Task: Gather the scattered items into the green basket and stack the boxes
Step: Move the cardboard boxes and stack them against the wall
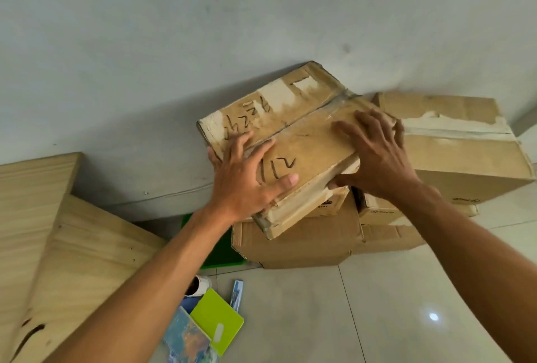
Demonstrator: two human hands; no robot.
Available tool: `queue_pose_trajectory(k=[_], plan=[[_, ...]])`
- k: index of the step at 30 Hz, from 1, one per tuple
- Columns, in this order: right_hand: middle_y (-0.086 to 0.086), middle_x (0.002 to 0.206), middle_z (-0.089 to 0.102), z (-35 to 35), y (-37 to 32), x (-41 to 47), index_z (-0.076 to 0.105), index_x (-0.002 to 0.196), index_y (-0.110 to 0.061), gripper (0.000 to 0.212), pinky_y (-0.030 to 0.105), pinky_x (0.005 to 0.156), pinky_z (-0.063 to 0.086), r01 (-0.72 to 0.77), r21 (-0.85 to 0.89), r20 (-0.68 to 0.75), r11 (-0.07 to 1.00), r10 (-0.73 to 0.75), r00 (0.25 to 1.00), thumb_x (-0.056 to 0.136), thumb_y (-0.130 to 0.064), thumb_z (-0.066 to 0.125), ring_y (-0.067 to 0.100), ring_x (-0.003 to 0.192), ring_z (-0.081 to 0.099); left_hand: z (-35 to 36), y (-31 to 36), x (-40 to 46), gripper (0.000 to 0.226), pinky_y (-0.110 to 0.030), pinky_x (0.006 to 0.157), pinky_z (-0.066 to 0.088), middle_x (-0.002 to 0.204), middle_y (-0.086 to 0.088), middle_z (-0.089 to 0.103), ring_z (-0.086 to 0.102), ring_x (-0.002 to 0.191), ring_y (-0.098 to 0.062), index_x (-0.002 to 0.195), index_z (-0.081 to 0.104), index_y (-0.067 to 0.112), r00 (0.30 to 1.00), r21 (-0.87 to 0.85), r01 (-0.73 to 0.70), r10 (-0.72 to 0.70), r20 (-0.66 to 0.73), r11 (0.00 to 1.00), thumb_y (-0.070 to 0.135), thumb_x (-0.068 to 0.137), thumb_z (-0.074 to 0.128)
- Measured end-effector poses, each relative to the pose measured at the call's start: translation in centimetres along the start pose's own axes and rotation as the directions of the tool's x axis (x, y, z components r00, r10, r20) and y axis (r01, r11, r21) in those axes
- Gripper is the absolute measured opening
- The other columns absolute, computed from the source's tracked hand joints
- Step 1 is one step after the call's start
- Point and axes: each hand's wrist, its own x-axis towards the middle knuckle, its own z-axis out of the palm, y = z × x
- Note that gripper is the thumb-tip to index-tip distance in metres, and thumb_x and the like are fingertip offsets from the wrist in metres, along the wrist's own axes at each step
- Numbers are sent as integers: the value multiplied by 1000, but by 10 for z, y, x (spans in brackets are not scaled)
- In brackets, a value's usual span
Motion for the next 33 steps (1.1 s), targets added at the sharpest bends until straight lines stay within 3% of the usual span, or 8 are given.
queue_pose_trajectory(k=[4, 8, 10, 13, 18, 22, 25, 33], plan=[[10, 156, 25, 16, -21, -12, 27, 147, -48, 115, 75, 111, 10, -104, -38, -95, 994, 100, 990, 47, -92, 64, 32, 147, 16, -25, -24, 18, 97, -65, 115, 0, 157, 2, 18, 8, 143, -16, 143, 43, 36, 994, -66, -54, 59, 90, 996, 87, 62, 42], [15, 145, 35, 24, -40, -8, 34, 142, -45, 110, 73, 109, 19, -167, -65, -201, 984, 151, 968, 48, -96, 59, 37, 136, 31, -36, -20, 31, 71, -51, 118, -11, 155, -8, 31, 23, 144, -26, 137, 54, 25, 982, 119, -174, 181, -52, 978, 68, 81, 45], [15, 141, 36, 27, -52, 1, 34, 141, -43, 110, 69, 106, 26, -200, -84, -213, 976, 178, 961, 48, -95, 60, 37, 131, 34, -30, -16, 25, 83, -53, 118, -8, 158, -8, 24, 19, 146, -28, 147, 39, 30, 978, 205, -208, 209, 20, 956, 79, 80, 38], [16, 140, 37, 30, -63, 9, 35, 141, -41, 110, 67, 103, 28, -237, -104, -227, 966, 208, 951, 48, -95, 60, 38, 129, 35, -16, -22, 16, 104, -54, 119, -6, 163, -5, -2, -4, 149, -30, 154, 1, 37, 969, 351, -233, 188, 159, 907, 92, 71, 32], [16, 144, 34, 34, -59, 7, 34, 142, -41, 109, 67, 105, 27, -227, -95, -237, 969, 200, 951, 50, -95, 58, 38, 133, 31, -12, -27, 18, 91, -45, 119, -7, 163, -7, 5, 1, 150, -29, 154, 1, 36, 969, 378, -246, 230, 87, 892, 69, 85, 49], [14, 151, 27, 28, -61, 5, 27, 146, -43, 111, 74, 111, 13, -209, -65, -188, 976, 194, 963, 52, -90, 64, 38, 141, 21, -17, -22, 14, 91, -42, 119, -6, 163, -2, 4, 1, 150, -25, 154, 8, 36, 975, 296, -219, 200, 91, 930, 66, 84, 56], [15, 160, 15, 21, -56, -11, 13, 154, -44, 121, 70, 115, -2, -199, -58, -156, 978, 188, 970, 54, -91, 62, 38, 149, 7, -27, -20, 5, 87, -44, 121, 2, 163, -2, 10, 7, 149, -23, 153, 20, 32, 981, 277, -189, 193, 16, 942, 63, 82, 61], [9, 166, -4, 11, -70, -82, -6, 156, -44, 124, 63, 118, -8, -269, -58, -150, 961, 258, 954, 59, -92, 56, 33, 152, -10, -41, -21, -34, 83, -49, 121, 9, 163, -1, 13, 9, 149, -22, 152, 25, 31, 961, 242, -265, 275, -11, 933, 60, 84, 61]])
